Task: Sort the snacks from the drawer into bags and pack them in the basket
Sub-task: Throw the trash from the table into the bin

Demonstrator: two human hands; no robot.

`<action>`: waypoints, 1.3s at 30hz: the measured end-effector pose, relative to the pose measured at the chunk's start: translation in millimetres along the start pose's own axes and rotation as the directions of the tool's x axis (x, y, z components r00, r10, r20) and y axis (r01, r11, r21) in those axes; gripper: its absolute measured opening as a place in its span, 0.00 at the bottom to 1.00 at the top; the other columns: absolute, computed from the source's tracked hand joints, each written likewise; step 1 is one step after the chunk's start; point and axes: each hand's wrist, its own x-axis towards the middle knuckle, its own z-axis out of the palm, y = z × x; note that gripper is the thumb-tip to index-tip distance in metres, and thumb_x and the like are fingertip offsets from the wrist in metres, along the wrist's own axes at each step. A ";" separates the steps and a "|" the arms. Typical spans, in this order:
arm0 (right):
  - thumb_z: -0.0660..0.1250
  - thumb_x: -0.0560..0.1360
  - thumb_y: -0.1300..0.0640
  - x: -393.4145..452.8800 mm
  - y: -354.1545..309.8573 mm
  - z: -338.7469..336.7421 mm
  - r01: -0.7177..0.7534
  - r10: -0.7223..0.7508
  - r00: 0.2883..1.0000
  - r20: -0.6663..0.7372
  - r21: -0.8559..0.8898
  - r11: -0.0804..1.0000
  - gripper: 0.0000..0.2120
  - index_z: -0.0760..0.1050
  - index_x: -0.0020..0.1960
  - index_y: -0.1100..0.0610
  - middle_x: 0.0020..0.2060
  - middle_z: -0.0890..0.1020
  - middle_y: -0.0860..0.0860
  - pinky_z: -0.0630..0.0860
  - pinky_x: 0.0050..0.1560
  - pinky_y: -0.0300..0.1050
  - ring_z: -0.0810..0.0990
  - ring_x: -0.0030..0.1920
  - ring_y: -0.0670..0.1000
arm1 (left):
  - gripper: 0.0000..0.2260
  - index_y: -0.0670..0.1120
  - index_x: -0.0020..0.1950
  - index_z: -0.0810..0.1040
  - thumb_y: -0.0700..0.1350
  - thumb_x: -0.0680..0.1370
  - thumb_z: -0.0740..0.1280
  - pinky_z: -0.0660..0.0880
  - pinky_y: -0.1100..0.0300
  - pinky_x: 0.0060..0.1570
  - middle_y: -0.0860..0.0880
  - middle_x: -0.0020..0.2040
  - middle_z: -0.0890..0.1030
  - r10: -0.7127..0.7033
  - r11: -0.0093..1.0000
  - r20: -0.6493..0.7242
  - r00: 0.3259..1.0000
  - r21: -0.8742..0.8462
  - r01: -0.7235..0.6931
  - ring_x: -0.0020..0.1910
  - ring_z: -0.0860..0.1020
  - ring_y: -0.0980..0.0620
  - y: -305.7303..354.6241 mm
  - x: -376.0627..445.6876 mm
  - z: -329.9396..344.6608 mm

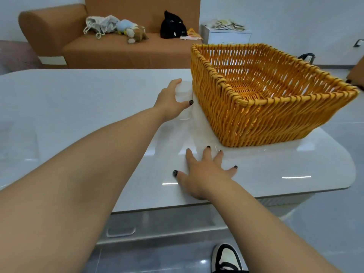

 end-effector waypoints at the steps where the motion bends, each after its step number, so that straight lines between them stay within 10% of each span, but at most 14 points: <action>1: 0.49 0.78 0.34 -0.4 -0.7 -0.1 -0.004 0.004 1.000 -0.006 0.006 1.000 0.35 0.38 0.78 0.44 0.77 0.38 0.55 0.43 0.66 0.76 0.34 0.75 0.66 | 0.37 0.53 0.78 0.57 0.52 0.75 0.73 0.70 0.53 0.65 0.47 0.76 0.64 -0.005 1.000 -0.010 1.000 -0.027 0.005 0.69 0.70 0.44 -1.4 -8.1 -4.3; 7: 0.53 0.76 0.32 -10.8 -5.3 -0.1 -0.011 0.021 0.994 -0.103 0.099 0.995 0.38 0.42 0.78 0.46 0.78 0.44 0.54 0.45 0.68 0.75 0.41 0.76 0.64 | 0.38 0.51 0.73 0.60 0.57 0.70 0.76 0.75 0.48 0.62 0.48 0.67 0.72 -0.176 0.973 -0.003 0.984 -0.150 0.174 0.62 0.74 0.48 -14.6 -86.9 -64.6; 14: 0.73 0.70 0.43 -63.7 -62.0 -6.2 0.516 -0.328 0.854 -0.405 0.571 0.639 0.44 0.51 0.78 0.49 0.74 0.60 0.47 0.63 0.68 0.43 0.62 0.73 0.48 | 0.28 0.49 0.62 0.68 0.48 0.69 0.78 0.81 0.53 0.50 0.50 0.59 0.75 -0.323 0.876 0.030 0.946 -0.368 0.311 0.56 0.79 0.52 -32.2 -202.7 -150.2; 22: 0.72 0.72 0.55 -126.3 -150.7 21.4 0.674 -0.472 0.738 -0.482 0.549 0.494 0.27 0.68 0.69 0.50 0.65 0.72 0.44 0.71 0.63 0.41 0.72 0.61 0.43 | 0.30 0.54 0.65 0.72 0.47 0.66 0.79 0.82 0.53 0.47 0.45 0.61 0.78 -0.383 0.719 -0.024 0.923 -0.635 0.282 0.54 0.83 0.49 -47.7 -315.9 -214.0; 29: 0.74 0.71 0.59 -178.7 -231.6 58.5 0.685 -0.584 0.706 -0.401 0.598 0.417 0.26 0.70 0.66 0.49 0.62 0.74 0.43 0.73 0.61 0.41 0.73 0.60 0.42 | 0.30 0.54 0.59 0.75 0.53 0.59 0.79 0.81 0.62 0.42 0.49 0.54 0.83 -0.409 0.830 -0.156 0.899 -0.474 0.295 0.49 0.83 0.55 -88.7 -400.4 -293.7; 34: 0.67 0.77 0.51 -219.6 -303.1 120.0 0.675 -0.732 0.661 -0.166 0.558 0.483 0.28 0.60 0.74 0.49 0.70 0.64 0.47 0.66 0.61 0.37 0.67 0.67 0.47 | 0.32 0.58 0.58 0.75 0.58 0.55 0.78 0.78 0.54 0.55 0.54 0.57 0.79 -0.528 0.836 -0.216 0.821 -0.300 0.459 0.55 0.79 0.54 -142.8 -482.3 -337.8; 39: 0.64 0.78 0.52 -243.8 -340.4 204.2 0.616 -0.763 0.634 0.126 0.515 0.596 0.32 0.53 0.77 0.53 0.72 0.56 0.48 0.62 0.64 0.38 0.63 0.72 0.53 | 0.27 0.55 0.58 0.75 0.41 0.64 0.80 0.74 0.58 0.46 0.55 0.55 0.78 -0.637 0.766 -0.354 0.685 -0.195 0.612 0.53 0.78 0.52 -207.9 -561.4 -337.7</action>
